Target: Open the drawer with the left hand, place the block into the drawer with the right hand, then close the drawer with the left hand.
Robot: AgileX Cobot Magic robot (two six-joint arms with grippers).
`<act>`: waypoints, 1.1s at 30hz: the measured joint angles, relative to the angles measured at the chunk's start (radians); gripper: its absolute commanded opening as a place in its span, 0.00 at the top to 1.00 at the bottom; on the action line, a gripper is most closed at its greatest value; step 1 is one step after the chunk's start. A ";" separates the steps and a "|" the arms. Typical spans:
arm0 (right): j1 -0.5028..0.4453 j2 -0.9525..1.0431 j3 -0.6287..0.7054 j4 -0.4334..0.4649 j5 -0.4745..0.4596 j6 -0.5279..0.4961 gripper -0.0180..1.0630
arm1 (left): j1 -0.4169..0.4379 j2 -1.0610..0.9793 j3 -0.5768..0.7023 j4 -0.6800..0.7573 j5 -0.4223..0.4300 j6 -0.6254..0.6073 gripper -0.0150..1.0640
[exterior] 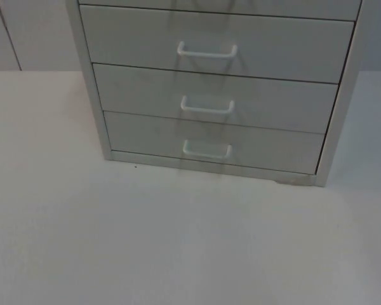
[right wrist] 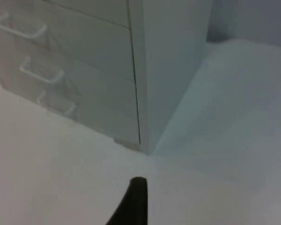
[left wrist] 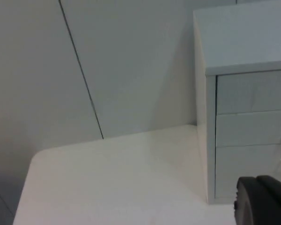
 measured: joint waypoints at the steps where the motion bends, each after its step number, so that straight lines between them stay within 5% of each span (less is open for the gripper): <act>1: 0.011 -0.044 0.003 -0.003 0.000 0.000 0.22 | 0.000 -0.034 0.005 0.002 0.003 -0.010 0.99; 11: 0.015 -0.322 0.005 -0.004 0.103 0.011 0.22 | -0.124 -0.263 0.216 -0.043 -0.043 -0.019 0.99; 33: 0.015 -0.554 0.174 -0.005 0.299 0.007 0.22 | -0.131 -0.346 0.490 0.067 -0.010 -0.083 0.99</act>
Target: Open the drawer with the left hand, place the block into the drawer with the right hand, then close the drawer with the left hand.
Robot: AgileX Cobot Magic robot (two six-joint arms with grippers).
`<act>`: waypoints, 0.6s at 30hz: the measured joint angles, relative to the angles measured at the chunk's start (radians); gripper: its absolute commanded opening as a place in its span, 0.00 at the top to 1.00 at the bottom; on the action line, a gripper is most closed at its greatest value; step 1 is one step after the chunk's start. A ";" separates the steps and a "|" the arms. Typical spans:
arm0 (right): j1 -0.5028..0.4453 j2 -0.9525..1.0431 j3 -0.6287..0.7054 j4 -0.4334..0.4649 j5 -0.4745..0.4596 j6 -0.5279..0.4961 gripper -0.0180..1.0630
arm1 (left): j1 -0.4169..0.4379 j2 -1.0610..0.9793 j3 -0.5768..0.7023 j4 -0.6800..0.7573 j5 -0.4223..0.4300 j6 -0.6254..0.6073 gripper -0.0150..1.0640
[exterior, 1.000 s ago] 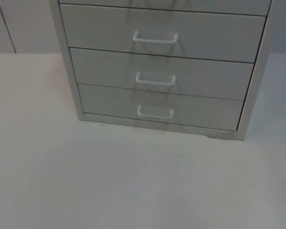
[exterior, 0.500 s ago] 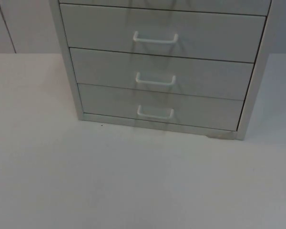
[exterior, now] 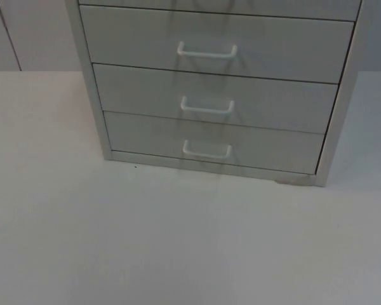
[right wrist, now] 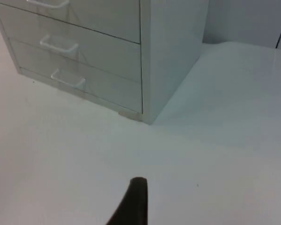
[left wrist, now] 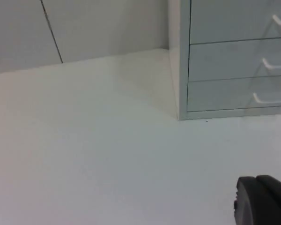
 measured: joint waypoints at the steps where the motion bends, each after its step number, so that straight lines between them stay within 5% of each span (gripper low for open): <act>1: 0.000 -0.007 0.006 0.000 0.010 0.005 0.22 | 0.000 0.000 0.002 0.006 0.001 -0.008 0.99; 18: 0.002 -0.008 0.017 0.000 0.030 0.018 0.22 | 0.000 0.000 0.031 0.043 0.054 -0.083 0.99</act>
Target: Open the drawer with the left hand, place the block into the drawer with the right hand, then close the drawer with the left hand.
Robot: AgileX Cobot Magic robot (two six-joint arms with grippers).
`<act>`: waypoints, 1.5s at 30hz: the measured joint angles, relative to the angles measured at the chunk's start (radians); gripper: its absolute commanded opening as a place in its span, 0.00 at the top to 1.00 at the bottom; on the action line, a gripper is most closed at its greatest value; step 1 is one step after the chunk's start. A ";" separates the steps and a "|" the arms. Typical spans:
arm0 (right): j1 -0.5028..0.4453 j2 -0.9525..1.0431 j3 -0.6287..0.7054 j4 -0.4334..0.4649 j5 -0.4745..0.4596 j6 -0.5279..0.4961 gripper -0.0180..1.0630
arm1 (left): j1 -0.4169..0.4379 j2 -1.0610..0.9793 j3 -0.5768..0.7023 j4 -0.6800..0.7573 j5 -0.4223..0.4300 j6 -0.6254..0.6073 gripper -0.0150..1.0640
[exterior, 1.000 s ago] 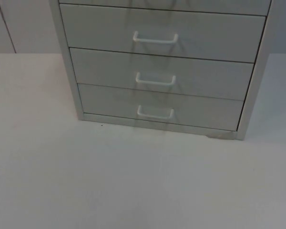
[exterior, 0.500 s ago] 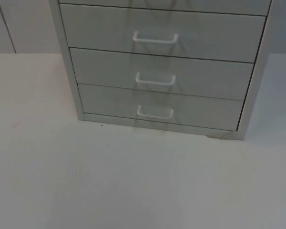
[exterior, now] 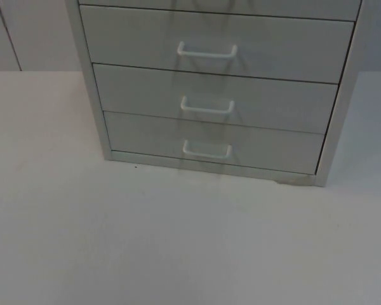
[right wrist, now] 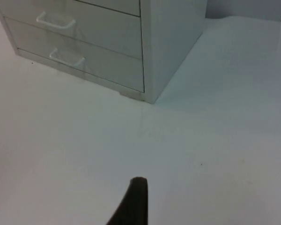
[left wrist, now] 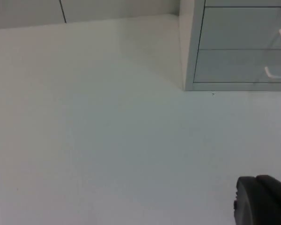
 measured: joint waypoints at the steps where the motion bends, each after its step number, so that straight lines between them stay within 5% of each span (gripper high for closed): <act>1: 0.000 0.000 0.000 0.000 0.000 0.000 0.22 | 0.000 0.000 0.000 0.000 0.002 -0.002 0.99; 9: 0.000 0.000 0.000 0.000 0.002 0.000 0.22 | 0.000 0.000 0.000 0.006 0.002 -0.004 0.92; 12: 0.000 0.000 0.000 0.000 0.002 0.000 0.21 | 0.000 0.000 0.000 0.006 0.002 -0.004 0.60; 13: 0.000 0.000 0.000 0.000 0.002 0.000 0.21 | 0.000 0.000 0.000 0.006 0.002 -0.004 0.60; 17: 0.000 0.000 0.000 0.000 0.002 0.000 0.07 | 0.000 0.000 0.000 0.022 0.002 -0.023 0.03; 20: 0.000 0.000 0.000 0.000 0.002 0.000 0.01 | 0.000 0.000 0.000 0.025 0.002 -0.032 0.01; 45: 0.000 0.000 0.000 -0.002 0.002 0.002 0.01 | 0.000 0.000 0.000 0.077 0.002 -0.109 0.01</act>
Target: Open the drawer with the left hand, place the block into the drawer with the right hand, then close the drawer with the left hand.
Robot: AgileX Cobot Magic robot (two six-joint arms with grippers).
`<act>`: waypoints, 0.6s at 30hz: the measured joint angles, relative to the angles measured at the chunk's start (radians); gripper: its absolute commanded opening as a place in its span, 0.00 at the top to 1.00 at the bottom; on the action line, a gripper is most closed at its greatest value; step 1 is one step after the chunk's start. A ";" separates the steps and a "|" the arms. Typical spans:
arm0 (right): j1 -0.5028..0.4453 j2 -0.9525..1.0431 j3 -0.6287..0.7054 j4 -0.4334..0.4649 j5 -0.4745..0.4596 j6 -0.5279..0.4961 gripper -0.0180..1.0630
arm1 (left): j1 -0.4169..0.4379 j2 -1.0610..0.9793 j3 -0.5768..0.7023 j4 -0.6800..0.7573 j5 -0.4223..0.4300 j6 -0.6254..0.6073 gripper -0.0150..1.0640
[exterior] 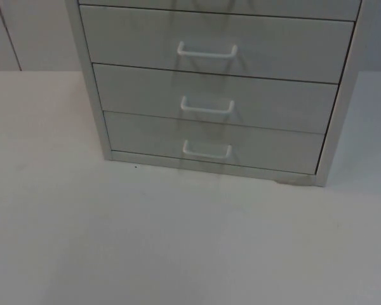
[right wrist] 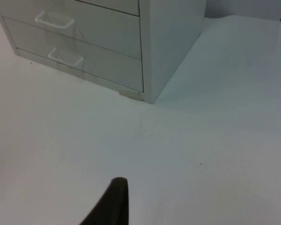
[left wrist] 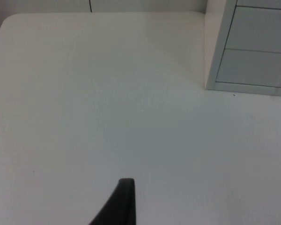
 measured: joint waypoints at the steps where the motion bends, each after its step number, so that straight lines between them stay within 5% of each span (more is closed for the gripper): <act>1: 0.000 0.000 0.000 -0.002 0.000 0.000 0.01 | 0.000 0.000 0.000 0.000 0.000 0.000 0.01; 18: -0.014 0.000 0.000 -0.002 0.000 0.000 0.01 | 0.000 0.000 0.000 0.004 0.000 0.000 0.01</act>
